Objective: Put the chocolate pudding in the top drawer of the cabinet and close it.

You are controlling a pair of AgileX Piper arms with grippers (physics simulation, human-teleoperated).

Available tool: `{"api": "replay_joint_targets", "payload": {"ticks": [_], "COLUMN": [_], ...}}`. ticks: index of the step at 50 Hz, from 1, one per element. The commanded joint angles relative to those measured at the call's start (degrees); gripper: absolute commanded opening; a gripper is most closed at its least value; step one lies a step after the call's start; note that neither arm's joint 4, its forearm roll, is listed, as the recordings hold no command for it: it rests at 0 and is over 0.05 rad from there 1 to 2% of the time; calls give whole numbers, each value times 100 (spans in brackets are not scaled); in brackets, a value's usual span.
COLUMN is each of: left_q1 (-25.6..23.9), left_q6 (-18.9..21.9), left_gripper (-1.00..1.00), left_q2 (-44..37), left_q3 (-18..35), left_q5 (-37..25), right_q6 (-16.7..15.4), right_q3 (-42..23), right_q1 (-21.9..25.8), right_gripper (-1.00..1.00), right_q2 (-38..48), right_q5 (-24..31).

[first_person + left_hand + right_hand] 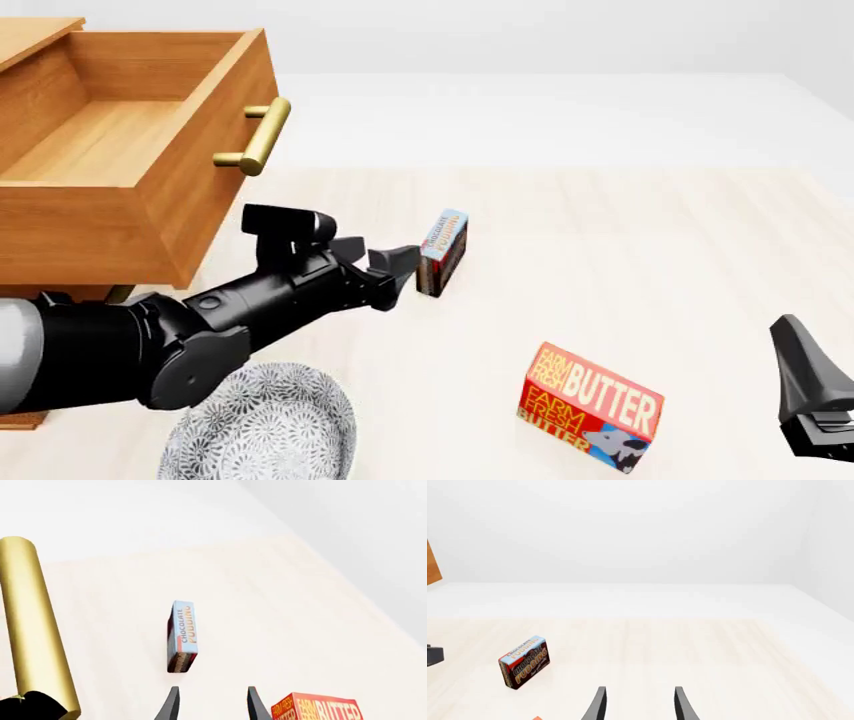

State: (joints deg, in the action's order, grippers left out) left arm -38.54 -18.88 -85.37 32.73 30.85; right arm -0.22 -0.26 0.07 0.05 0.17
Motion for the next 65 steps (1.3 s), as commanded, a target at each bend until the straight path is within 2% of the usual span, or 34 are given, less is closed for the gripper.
{"api": "replay_joint_targets", "payload": {"ticks": [1, 41, 52, 53, 57, 65], "left_q1": [100, 143, 125, 113, 147, 114], "left_q6": [-7, -92, -34, 103, 172, 97], "left_gripper": [100, 100, 100, 100, 100, 100], "left_q2": [-118, -1024, -1165, -1224, -1336, -1418], "left_q3": [-40, 480, 676, 784, 917, 1046], "left_q5": [85, 252, 89, -45, -165, -184], "right_q6": [0, 1, 0, -1, -2, -1], "right_q3": [0, 0, 0, 0, 0, 0], "right_q1": [0, 0, 0, 1, 0, 1], "right_gripper": [100, 100, 100, 100, 100, 100], "right_q2": [0, 0, 0, 0, 0, 0], "right_q5": [0, 2, 0, 1, 0, 0]}}
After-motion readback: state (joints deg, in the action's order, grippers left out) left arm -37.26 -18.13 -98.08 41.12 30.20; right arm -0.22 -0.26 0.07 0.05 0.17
